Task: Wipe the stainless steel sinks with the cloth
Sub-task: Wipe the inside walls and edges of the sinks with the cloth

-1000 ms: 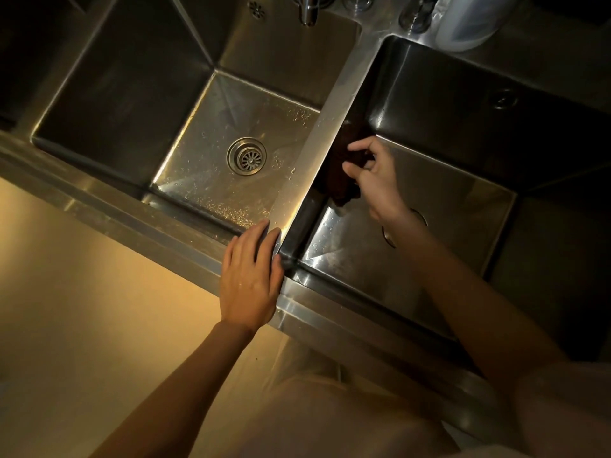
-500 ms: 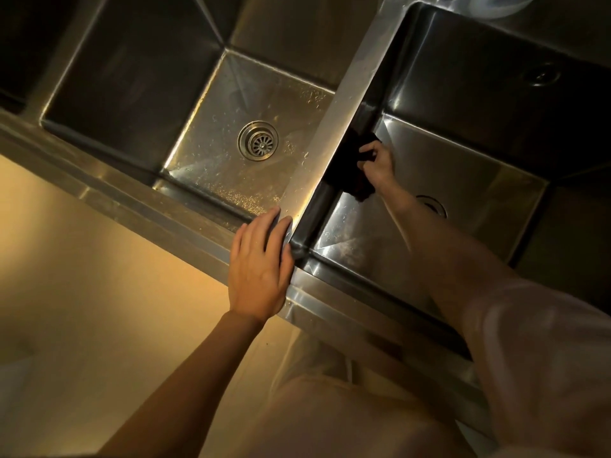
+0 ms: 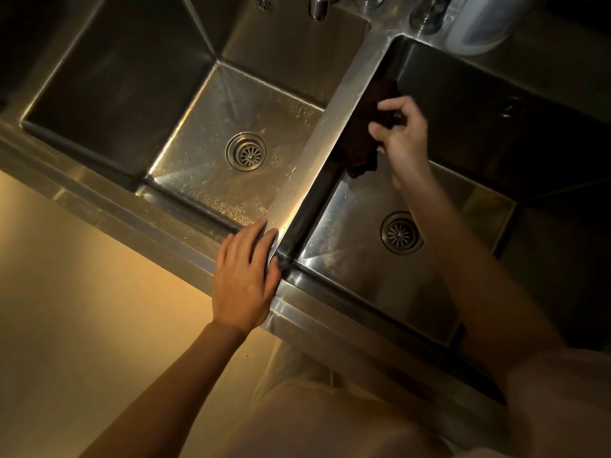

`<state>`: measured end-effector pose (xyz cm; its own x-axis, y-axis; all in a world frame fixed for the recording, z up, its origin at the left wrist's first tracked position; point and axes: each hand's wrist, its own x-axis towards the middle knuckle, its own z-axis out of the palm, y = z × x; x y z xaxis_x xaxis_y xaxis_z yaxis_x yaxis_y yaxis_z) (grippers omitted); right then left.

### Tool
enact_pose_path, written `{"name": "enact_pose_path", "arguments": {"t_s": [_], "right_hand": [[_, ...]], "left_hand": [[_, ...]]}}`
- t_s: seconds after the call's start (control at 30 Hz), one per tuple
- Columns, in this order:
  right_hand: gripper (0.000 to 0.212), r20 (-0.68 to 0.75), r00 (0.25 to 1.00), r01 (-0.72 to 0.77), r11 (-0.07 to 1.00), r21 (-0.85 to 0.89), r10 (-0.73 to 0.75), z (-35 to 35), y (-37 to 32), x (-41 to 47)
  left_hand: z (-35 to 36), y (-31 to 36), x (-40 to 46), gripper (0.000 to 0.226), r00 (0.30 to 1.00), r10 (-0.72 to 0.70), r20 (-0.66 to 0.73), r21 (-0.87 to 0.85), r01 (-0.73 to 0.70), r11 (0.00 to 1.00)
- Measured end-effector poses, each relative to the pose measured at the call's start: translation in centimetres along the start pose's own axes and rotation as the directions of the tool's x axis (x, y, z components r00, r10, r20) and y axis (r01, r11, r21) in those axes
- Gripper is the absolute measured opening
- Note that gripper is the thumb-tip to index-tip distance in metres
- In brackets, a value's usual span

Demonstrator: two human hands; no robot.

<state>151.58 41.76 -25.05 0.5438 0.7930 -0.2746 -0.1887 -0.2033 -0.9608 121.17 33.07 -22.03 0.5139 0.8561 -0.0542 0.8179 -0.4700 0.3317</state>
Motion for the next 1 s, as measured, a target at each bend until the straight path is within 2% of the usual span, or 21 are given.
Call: {"name": "enact_pose_path", "arguments": {"t_s": [0.13,0.23,0.33,0.57,0.63,0.77,0.9,1.0], "right_hand": [[0.041,-0.032,0.992,-0.128,0.982,-0.139,0.124,0.7,5.0,1.7],[0.036,-0.100,0.985,-0.164,0.957,-0.241,0.143,1.3,9.2,3.2],[0.033,-0.110,0.980,-0.193,0.917,-0.350,0.164,1.5,12.1,4.5],[0.034,-0.159,0.964,-0.252,0.918,-0.305,0.212,1.3,12.3,5.7],[0.037,-0.150,0.972,-0.216,0.945,-0.246,0.184,1.0,11.0,5.0],[0.042,-0.085,0.996,-0.019,0.979,-0.202,0.001,0.1,6.6,3.1],[0.040,-0.054,0.981,0.175,0.974,-0.146,-0.185,-0.7,1.3,1.0],[0.038,-0.061,0.969,0.233,0.966,-0.113,-0.241,-0.8,0.2,0.2]], "left_hand": [[-0.2,0.2,0.0,0.051,1.000,-0.013,0.011,0.000,0.013,1.000],[-0.3,0.2,0.0,0.048,1.000,-0.009,0.006,0.006,0.009,1.000],[-0.3,0.2,0.0,0.047,1.000,-0.001,0.004,0.008,0.001,1.000],[-0.2,0.1,0.1,0.048,1.000,-0.007,0.006,-0.001,0.007,1.000],[-0.3,0.1,0.1,0.048,1.000,-0.005,0.008,0.003,0.005,1.000],[-0.5,0.2,0.1,0.051,1.000,-0.003,0.020,0.022,0.003,1.000],[-0.6,0.4,0.1,0.056,0.999,-0.018,0.029,0.024,0.018,1.000],[-0.6,0.4,0.1,0.058,0.999,-0.023,0.038,0.020,0.022,1.000]]}}
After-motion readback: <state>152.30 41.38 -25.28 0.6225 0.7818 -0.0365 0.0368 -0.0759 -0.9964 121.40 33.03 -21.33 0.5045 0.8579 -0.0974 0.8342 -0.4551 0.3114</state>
